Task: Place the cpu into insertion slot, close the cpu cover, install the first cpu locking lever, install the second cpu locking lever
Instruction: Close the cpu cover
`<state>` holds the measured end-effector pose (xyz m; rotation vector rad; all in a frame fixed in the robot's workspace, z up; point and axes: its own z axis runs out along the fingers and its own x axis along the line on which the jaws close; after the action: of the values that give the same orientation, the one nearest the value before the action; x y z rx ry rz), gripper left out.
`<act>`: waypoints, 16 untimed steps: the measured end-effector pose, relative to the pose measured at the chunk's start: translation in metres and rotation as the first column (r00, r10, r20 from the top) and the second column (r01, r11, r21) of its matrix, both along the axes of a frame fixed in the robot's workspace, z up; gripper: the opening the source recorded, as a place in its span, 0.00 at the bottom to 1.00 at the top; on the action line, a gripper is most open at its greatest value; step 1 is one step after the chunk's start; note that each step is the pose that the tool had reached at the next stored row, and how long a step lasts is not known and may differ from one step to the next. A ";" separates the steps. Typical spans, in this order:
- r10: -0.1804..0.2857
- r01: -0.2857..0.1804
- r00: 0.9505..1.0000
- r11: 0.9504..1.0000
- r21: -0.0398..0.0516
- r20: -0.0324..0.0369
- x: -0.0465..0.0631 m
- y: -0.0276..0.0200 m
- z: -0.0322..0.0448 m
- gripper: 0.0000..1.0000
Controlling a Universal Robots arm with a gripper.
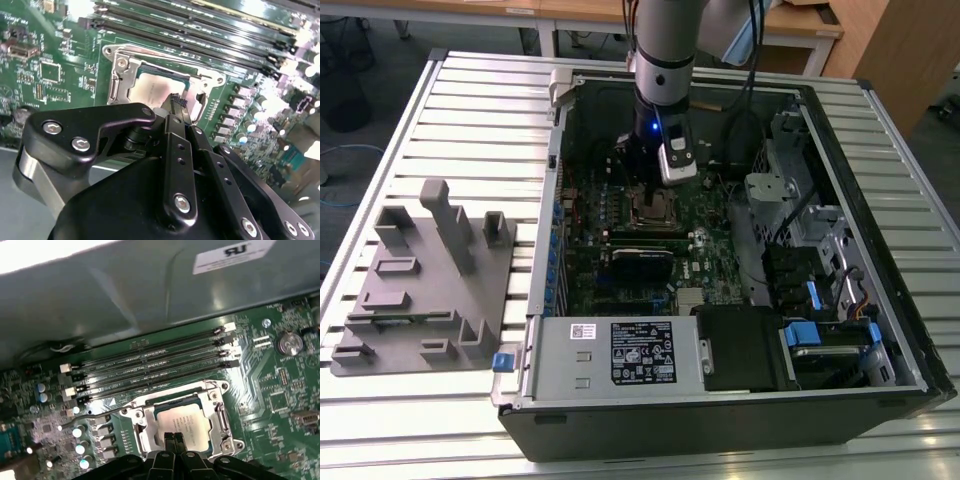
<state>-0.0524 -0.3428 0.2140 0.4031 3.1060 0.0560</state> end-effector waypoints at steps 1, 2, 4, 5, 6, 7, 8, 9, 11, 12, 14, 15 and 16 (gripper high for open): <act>0.014 -0.014 1.000 1.000 0.000 0.004 0.000 0.0000 -0.0003 0.11; 0.028 -0.028 1.000 1.000 0.000 0.009 0.000 0.0000 -0.0005 0.11; 0.058 -0.058 0.998 0.998 -0.001 0.018 0.000 0.0000 -0.0009 0.11; 0.072 -0.072 0.997 0.997 -0.001 0.023 0.000 0.0000 -0.0011 0.11; 0.086 -0.086 0.996 0.996 -0.001 0.028 0.000 0.0000 -0.0013 0.11; 0.101 -0.101 0.994 0.995 -0.002 0.033 0.000 0.0000 -0.0016 0.11; 0.115 -0.115 0.993 0.993 -0.002 0.037 0.000 0.0000 -0.0018 0.11; 0.129 -0.129 0.991 0.992 -0.003 0.042 0.000 0.0000 -0.0021 0.11; 0.157 -0.157 0.986 0.988 -0.004 0.050 0.000 0.0000 -0.0025 0.11; 0.167 -0.167 0.985 0.986 -0.004 0.052 0.000 0.0000 -0.0026 0.11; 0.173 -0.173 0.984 0.985 -0.004 0.052 0.000 0.0000 -0.0027 0.11; 0.173 -0.173 0.984 0.985 -0.004 0.052 0.000 0.0000 -0.0027 0.11; 0.173 -0.173 0.984 0.985 -0.004 0.052 0.000 0.0000 -0.0027 0.11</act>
<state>-0.0525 -0.3428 0.2113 0.1279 3.0804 0.0668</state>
